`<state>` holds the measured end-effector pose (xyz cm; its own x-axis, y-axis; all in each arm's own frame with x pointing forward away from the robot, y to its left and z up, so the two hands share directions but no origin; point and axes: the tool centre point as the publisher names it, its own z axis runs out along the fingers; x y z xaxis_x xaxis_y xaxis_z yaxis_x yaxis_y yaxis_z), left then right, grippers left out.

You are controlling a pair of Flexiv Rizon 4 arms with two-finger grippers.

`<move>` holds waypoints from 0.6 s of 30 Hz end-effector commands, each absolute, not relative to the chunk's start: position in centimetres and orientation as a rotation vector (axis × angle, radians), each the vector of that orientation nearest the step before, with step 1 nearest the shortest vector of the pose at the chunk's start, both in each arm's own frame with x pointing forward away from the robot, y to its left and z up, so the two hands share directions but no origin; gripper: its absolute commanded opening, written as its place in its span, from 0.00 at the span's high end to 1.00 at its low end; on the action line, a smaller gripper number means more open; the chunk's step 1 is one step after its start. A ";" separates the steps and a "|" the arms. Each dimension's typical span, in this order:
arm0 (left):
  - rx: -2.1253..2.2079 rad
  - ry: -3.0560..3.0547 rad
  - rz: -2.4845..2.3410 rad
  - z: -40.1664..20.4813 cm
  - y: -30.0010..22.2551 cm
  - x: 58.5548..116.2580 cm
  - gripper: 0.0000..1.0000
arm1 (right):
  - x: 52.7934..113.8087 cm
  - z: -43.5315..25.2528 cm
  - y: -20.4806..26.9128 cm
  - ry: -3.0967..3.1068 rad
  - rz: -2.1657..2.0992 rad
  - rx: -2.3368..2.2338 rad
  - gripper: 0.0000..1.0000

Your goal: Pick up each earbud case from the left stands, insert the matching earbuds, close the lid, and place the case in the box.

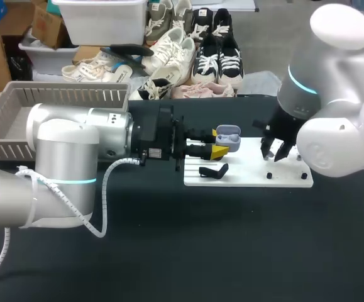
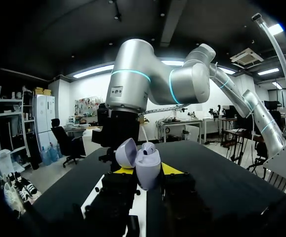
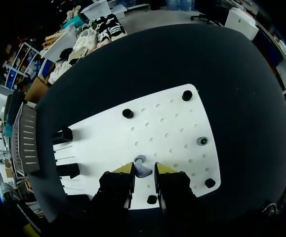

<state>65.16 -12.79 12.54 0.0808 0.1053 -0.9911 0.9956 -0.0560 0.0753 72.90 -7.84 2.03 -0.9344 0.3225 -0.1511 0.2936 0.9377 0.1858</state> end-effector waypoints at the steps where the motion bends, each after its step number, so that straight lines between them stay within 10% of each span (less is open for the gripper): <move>1: 1.359 1.205 -1.131 12.5 -12.8 65.0 1.00 | 73.1 1.9 -7.7 2.923 0.233 0.466 0.95; 18: 1.359 1.205 -1.131 12.5 -12.8 65.0 1.00 | 72.8 3.5 -8.1 2.926 0.246 0.436 1.00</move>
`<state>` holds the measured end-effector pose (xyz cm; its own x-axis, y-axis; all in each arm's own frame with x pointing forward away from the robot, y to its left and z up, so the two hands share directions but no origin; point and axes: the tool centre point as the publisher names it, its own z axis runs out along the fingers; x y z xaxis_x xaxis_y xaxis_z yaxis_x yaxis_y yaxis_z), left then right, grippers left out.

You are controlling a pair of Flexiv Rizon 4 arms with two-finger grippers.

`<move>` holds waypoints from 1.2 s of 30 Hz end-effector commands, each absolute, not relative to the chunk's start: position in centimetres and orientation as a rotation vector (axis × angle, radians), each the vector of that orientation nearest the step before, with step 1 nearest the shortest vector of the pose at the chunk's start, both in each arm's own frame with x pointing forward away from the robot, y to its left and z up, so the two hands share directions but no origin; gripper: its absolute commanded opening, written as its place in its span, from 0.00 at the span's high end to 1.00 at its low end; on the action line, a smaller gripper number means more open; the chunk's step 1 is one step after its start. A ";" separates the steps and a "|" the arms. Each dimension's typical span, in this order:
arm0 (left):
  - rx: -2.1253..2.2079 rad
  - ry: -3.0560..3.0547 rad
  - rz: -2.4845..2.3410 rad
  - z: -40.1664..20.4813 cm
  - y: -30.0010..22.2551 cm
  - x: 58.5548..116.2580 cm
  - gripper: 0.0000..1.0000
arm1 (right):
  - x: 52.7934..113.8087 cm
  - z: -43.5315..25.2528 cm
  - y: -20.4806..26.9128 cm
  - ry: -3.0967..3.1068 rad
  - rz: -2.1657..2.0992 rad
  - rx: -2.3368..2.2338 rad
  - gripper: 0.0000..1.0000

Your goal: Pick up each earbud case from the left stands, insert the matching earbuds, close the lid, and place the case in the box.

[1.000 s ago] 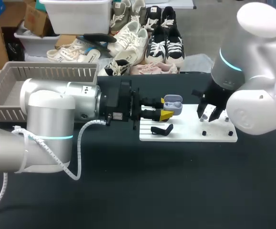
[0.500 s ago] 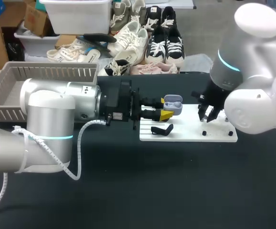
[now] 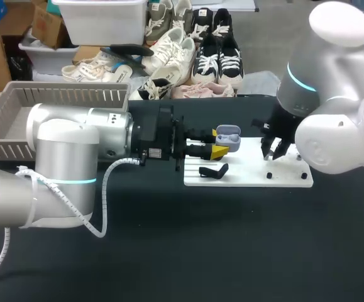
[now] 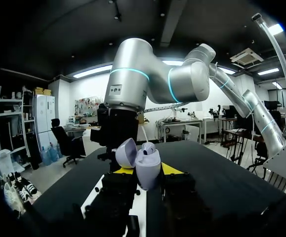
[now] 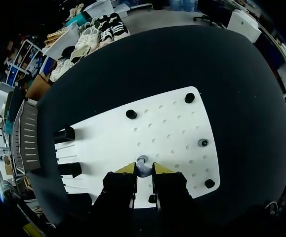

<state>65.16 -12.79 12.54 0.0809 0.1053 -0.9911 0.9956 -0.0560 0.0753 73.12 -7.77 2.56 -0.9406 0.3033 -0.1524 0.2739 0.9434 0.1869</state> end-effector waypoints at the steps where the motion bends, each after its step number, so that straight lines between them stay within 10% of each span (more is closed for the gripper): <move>1: 1.359 1.205 -1.131 12.5 -12.8 65.0 1.00 | 72.7 3.7 -8.2 2.928 0.248 0.433 1.00; 36: 1.359 1.205 -1.131 12.5 -12.8 65.0 1.00 | 62.7 21.6 -5.9 3.002 0.045 -0.191 1.00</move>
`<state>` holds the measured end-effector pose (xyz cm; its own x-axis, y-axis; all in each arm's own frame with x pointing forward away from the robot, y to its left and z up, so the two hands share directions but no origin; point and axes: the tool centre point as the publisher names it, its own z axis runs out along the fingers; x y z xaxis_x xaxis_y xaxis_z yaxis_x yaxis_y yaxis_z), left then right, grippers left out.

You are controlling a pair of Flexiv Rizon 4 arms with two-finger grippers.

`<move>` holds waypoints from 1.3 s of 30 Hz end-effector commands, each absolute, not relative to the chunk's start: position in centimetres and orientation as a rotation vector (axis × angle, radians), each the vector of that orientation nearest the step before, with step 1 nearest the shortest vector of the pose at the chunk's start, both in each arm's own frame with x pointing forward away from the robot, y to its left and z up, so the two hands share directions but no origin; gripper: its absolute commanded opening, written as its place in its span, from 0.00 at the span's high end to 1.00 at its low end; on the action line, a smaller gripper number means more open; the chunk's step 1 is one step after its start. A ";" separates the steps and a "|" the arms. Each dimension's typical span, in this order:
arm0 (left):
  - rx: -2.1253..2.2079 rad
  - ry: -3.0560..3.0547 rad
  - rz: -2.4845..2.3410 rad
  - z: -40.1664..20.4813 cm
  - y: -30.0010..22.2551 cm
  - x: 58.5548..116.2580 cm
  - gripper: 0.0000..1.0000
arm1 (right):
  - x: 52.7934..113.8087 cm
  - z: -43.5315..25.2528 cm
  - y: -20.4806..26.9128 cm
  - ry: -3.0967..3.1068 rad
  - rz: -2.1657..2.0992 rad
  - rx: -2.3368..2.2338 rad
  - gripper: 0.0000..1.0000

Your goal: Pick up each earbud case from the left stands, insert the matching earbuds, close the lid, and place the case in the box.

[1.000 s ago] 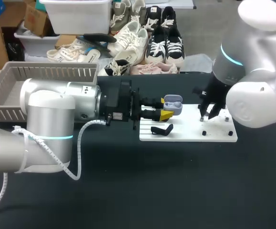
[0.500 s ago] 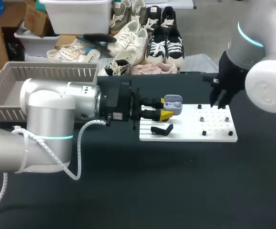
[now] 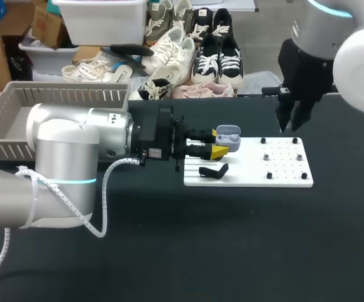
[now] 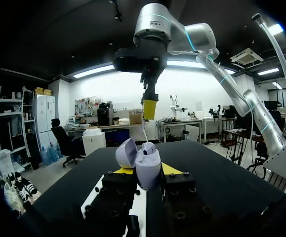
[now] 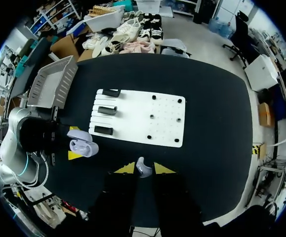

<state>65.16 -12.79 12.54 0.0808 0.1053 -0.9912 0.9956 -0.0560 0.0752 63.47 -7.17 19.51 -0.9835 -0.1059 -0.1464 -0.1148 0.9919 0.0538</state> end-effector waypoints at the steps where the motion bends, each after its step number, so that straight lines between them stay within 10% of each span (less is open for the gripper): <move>1: 1.359 1.205 -1.131 12.5 -12.8 65.0 1.00 | 62.5 21.8 -5.4 3.001 0.041 -0.209 1.00; 19: 1.359 1.205 -1.131 12.5 -12.8 65.0 1.00 | 62.4 22.9 3.9 3.014 0.014 -0.313 1.00; 39: 1.359 1.205 -1.131 12.5 -12.8 65.0 1.00 | 62.7 22.1 3.8 3.017 -0.001 -0.207 1.00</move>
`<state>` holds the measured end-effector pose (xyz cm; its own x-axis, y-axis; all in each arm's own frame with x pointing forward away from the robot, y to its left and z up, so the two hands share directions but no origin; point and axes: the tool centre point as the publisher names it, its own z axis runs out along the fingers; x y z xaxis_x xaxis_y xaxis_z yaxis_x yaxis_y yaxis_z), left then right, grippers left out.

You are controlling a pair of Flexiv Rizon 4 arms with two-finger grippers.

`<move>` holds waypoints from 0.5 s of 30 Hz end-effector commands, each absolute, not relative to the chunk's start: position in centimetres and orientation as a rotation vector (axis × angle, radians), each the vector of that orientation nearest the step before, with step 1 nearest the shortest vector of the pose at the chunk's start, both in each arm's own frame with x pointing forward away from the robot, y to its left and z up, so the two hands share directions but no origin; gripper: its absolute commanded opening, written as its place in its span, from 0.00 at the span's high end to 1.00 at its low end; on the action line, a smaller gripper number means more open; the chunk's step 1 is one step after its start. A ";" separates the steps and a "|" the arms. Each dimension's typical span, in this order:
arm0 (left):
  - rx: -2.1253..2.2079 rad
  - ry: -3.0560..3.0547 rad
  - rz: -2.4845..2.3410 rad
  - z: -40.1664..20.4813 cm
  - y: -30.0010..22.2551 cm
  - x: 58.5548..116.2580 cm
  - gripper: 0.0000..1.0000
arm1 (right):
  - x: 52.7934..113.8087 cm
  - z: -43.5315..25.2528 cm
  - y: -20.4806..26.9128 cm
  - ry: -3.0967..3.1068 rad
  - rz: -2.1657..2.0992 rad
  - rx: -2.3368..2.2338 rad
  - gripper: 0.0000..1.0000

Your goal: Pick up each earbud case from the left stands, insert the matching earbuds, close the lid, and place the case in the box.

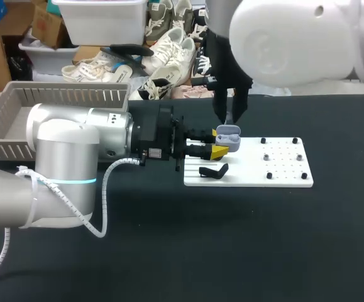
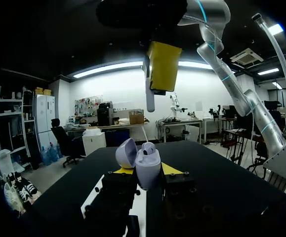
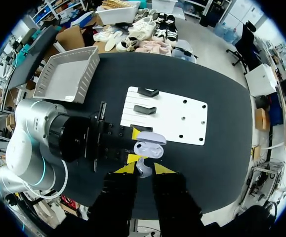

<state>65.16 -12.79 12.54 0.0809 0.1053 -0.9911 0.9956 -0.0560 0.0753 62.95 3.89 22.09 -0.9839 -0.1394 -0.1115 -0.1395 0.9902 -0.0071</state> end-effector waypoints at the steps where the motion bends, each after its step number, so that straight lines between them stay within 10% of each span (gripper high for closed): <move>1: 1.359 1.205 -1.131 12.5 -12.8 65.0 1.00 | 62.7 22.0 3.9 3.021 0.005 -0.219 1.00; 15: 1.359 1.205 -1.131 12.5 -12.8 65.0 1.00 | 62.7 20.7 4.5 2.957 0.013 -0.347 1.00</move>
